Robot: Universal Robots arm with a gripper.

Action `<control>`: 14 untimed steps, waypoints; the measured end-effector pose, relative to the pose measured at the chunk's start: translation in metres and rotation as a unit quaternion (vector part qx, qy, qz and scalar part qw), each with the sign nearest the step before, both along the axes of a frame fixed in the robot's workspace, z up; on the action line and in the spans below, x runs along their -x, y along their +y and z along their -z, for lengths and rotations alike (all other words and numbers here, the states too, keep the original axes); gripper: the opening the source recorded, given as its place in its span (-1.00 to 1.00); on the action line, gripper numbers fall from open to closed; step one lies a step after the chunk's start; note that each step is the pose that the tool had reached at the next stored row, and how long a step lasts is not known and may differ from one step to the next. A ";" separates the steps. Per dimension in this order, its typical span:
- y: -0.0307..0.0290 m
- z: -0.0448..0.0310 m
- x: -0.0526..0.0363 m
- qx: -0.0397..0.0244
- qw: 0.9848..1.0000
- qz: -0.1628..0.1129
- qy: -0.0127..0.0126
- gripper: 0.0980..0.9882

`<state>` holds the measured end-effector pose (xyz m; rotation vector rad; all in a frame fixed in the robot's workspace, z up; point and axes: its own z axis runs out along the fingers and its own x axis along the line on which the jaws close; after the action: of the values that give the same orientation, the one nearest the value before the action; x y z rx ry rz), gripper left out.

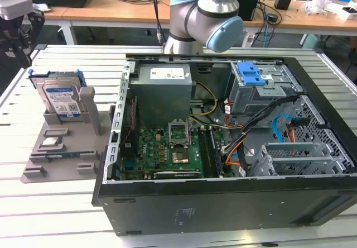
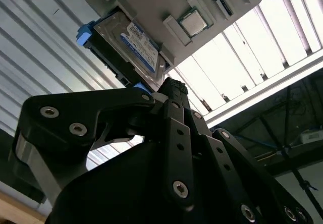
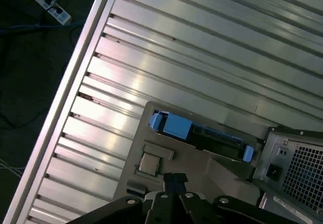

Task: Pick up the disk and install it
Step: 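Pick up the disk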

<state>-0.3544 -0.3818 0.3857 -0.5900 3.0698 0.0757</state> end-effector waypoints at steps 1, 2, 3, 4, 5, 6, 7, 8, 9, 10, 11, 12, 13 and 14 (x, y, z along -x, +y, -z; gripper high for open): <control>0.0000 0.0000 0.0000 0.000 1.000 -0.007 0.000 -0.98; 0.0000 0.0000 0.0000 0.000 1.000 -0.012 0.000 -0.98; 0.0000 0.0000 0.0000 0.000 1.000 -0.017 0.000 -0.98; 0.0000 0.0000 0.0000 0.000 1.000 -0.021 0.000 -0.98; 0.0000 0.0000 0.0000 0.000 1.000 -0.025 0.000 -0.98; 0.0000 0.0000 0.0000 0.000 1.000 -0.029 0.000 -0.98; 0.0000 0.0000 0.0000 0.000 0.999 -0.033 0.000 -0.98; 0.0000 0.0000 0.0000 0.000 0.999 -0.039 0.000 -0.98; 0.0000 0.0000 0.0000 0.000 0.999 -0.046 0.000 -0.98; 0.0000 0.0000 0.0000 0.000 0.999 -0.054 0.000 -0.98; 0.0000 0.0000 0.0000 0.000 0.998 -0.062 0.000 -0.98; 0.0000 0.0000 0.0000 0.000 0.998 -0.066 0.000 -0.98; 0.0000 0.0000 0.0000 0.000 0.998 -0.070 0.000 -0.98; 0.0000 0.0000 0.0000 0.000 0.997 -0.074 0.000 -0.98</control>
<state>-0.3544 -0.3818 0.3857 -0.8159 3.0213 0.0774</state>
